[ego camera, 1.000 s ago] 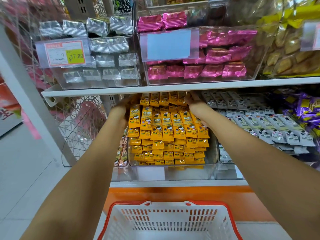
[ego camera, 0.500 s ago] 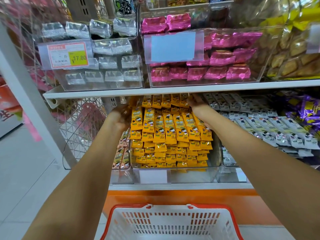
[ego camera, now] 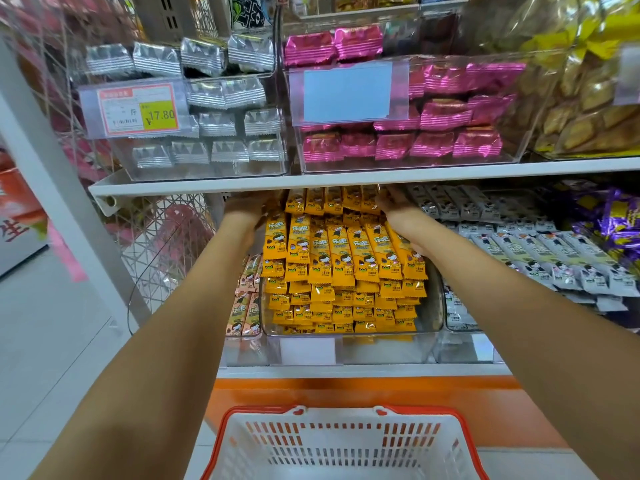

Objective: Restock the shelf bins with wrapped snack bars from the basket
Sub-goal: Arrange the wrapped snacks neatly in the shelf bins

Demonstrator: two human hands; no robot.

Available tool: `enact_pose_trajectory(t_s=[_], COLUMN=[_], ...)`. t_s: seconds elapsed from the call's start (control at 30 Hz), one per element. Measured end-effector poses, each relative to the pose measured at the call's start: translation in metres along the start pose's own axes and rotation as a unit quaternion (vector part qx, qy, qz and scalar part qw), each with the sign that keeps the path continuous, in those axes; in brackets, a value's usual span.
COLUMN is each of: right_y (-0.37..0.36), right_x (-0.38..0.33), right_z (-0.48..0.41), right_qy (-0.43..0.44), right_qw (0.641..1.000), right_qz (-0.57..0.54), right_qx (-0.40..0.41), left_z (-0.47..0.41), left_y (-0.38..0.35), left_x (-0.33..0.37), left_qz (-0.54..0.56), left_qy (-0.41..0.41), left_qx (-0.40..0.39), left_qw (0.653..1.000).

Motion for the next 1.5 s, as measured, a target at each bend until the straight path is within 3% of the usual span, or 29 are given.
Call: enact_pose_trajectory(t_s=[0.13, 0.33, 0.6, 0.87, 1.3, 1.5], right_y=[0.002, 0.002, 0.006, 0.016, 0.020, 0.026], right_x=[0.002, 0.006, 0.007, 0.004, 0.007, 0.006], right_z=[-0.004, -0.008, -0.009, -0.011, -0.014, -0.008], right_qy=[-0.009, -0.027, -0.020, -0.011, -0.001, 0.001], right_qw=[1.000, 0.998, 0.998, 0.997, 0.997, 0.997], right_qz=[-0.021, -0.053, -0.065, -0.063, -0.046, -0.045], right_qx=[-0.002, 0.006, 0.000, 0.045, 0.062, 0.060], left_z=[0.001, 0.006, 0.012, 0.023, 0.025, 0.028], left_y=[-0.004, -0.016, -0.012, -0.008, -0.010, -0.006], left_x=[-0.001, -0.005, -0.010, -0.005, 0.003, -0.001], left_qz=[0.043, 0.060, 0.062, 0.069, -0.051, -0.065], left_qy=[0.010, 0.012, 0.040, 0.043, 0.027, 0.048], left_qx=[0.008, -0.039, -0.014, -0.004, -0.030, 0.001], left_qw=[0.999, 0.997, 0.997, 0.997, 0.998, 0.997])
Point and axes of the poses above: each hand's wrist, its own z-axis away from the middle knuckle, its own y-axis out of the back of the hand, x = y × z, the point moved 7 cm from there along -z, towards the middle knuckle, and after that the axes turned 11 degrees about -y, right-handed, at the moved point
